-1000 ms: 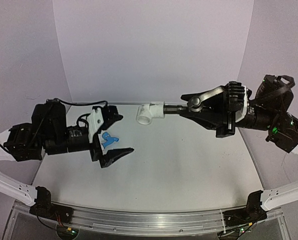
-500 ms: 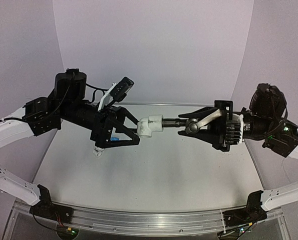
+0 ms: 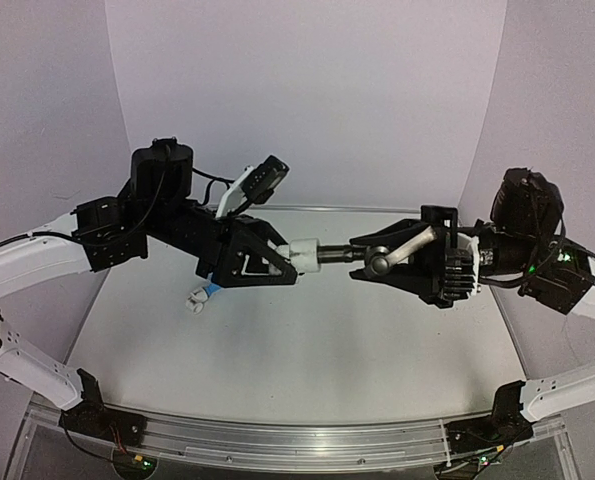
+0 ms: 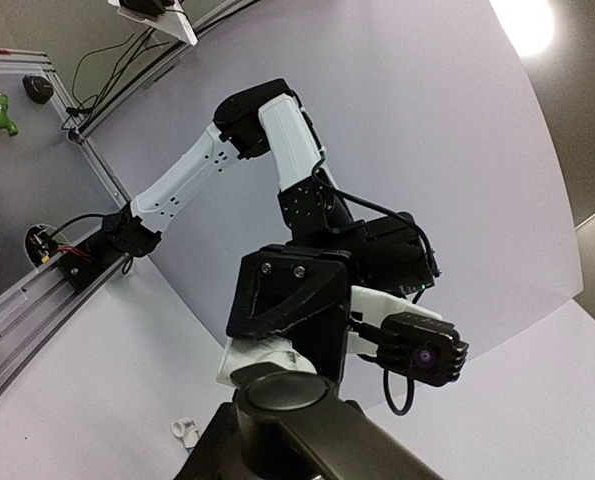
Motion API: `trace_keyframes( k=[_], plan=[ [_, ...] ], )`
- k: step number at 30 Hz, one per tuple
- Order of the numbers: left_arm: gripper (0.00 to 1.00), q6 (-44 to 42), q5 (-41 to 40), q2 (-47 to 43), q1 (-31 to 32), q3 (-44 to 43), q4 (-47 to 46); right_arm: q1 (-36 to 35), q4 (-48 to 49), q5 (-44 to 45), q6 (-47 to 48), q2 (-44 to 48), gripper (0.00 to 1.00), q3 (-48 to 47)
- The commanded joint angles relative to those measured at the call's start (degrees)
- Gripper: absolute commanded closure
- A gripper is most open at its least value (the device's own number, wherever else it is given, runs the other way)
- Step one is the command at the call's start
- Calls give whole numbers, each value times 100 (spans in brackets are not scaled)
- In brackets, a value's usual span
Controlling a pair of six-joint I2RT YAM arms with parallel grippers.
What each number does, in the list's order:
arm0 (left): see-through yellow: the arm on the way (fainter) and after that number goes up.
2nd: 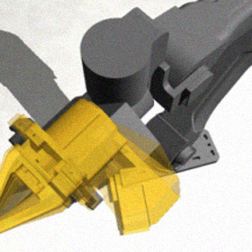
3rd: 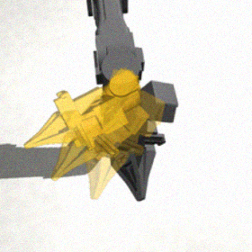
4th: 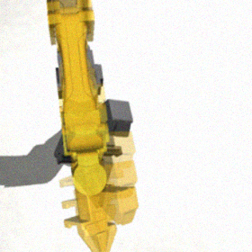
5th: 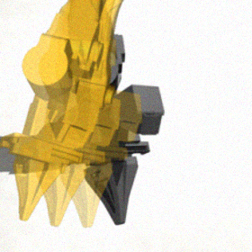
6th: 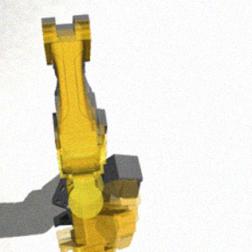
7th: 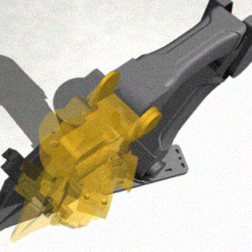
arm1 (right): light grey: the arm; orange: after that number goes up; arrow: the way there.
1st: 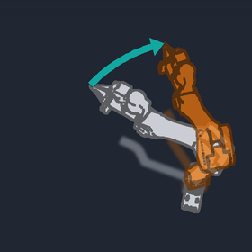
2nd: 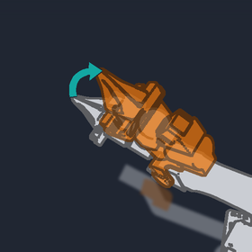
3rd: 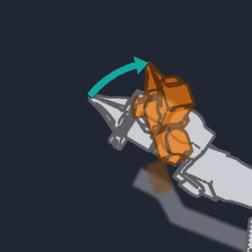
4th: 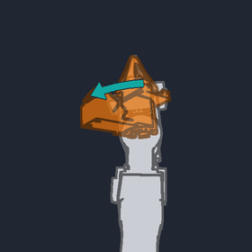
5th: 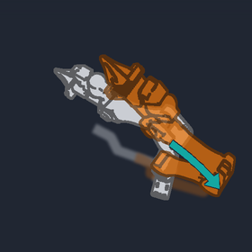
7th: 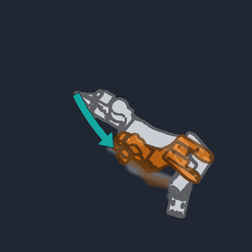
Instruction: Install the water faucets
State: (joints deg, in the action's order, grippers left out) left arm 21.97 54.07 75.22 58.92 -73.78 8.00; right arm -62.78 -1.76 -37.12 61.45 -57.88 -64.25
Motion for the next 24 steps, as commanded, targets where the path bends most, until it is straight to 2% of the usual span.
trace_keyframes(
  k=[1, 8, 14, 18, 24],
  plan=[
    [59, -372, -125, -167, -5, -126, -319, -21, 538, -38, -633, -52, 100, -143],
    [76, -1377, -477, -514, -3, 99, -245, -14, 975, 365, -2267, -202, 100, -158],
    [86, -2718, -1483, -758, 115, 118, 126, -11, 1277, 886, -4335, -402, 100, -253],
    [90, -4265, -3065, -985, 583, 357, 167, -11, 1266, 807, -5777, -530, 100, -274],
    [89, -7182, -5734, -1031, 1607, 1040, -819, 48, 1258, 635, -7375, -663, 100, -259]
  ],
)
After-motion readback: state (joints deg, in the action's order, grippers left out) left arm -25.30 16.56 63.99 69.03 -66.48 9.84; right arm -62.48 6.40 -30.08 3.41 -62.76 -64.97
